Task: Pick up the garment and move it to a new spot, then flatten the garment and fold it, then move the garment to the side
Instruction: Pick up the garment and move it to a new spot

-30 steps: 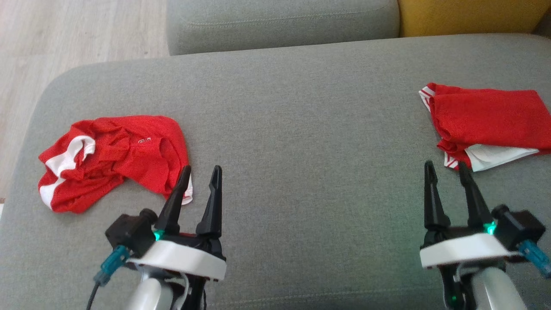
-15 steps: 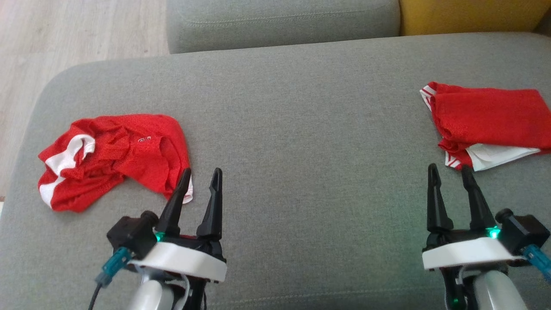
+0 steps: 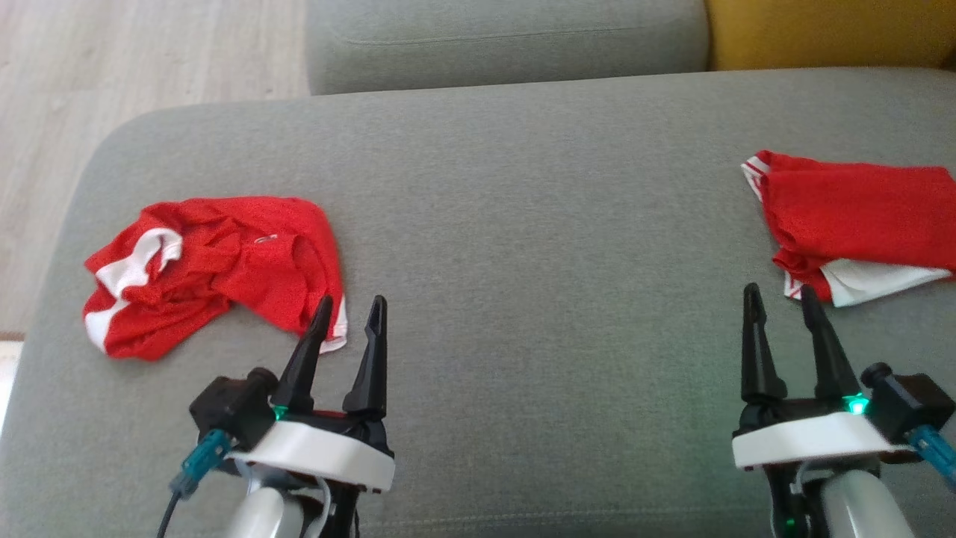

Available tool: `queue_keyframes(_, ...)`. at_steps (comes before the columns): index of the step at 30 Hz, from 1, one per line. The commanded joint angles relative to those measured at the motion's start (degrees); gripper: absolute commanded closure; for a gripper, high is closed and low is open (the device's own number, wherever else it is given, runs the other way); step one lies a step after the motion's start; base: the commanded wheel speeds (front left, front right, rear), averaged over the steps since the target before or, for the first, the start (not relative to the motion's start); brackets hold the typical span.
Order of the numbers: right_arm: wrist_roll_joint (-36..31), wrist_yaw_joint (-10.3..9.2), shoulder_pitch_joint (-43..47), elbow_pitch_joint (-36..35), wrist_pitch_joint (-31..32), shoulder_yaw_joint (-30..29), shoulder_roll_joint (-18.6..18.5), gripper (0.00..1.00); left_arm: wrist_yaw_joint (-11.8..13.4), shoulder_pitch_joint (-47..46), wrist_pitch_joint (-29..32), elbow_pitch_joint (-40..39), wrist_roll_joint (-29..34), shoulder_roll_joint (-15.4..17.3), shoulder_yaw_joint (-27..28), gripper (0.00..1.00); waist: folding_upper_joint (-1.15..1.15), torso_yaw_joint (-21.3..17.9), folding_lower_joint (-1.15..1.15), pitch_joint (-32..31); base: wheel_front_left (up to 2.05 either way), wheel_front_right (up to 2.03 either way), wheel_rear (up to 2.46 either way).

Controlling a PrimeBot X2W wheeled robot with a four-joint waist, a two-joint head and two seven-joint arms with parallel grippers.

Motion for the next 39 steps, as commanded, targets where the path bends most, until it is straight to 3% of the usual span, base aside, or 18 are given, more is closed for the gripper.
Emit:
queue_keyframes(1, 0.24, 0.37, -1.02, -2.04, -0.62, 1.92, -0.24, 0.0, 0.4, -2.23, -0.3, -1.64, 0.46, 0.08, 2.07, 0.0, 0.0, 1.12, 0.0, 0.0, 0.0, 0.0, 0.0)
queue_keyframes(26, 2.03, 0.37, -0.85, -1.21, -0.62, 7.85, -0.24, 0.0, 1.16, -1.33, -0.3, -1.38, 2.53, 0.08, 8.11, 0.0, 0.0, 19.62, 0.0, -0.26, 0.0, 0.0, 0.0)
queue_keyframes(32, 2.36, 0.37, -0.72, -1.1, -0.62, 8.13, -0.24, 0.0, 1.06, -0.85, -0.3, -1.66, 2.85, 0.08, 8.58, 0.0, 0.0, 21.09, 0.0, -0.17, 0.0, 0.0, 0.0)
queue_keyframes(39, 2.57, 0.37, -1.28, -0.92, -0.62, 8.29, -0.24, 0.0, 1.06, -0.97, -0.3, -2.16, 3.1, 0.08, 9.99, 0.0, 0.0, 20.17, 0.0, 0.62, 0.0, 0.0, 0.0)
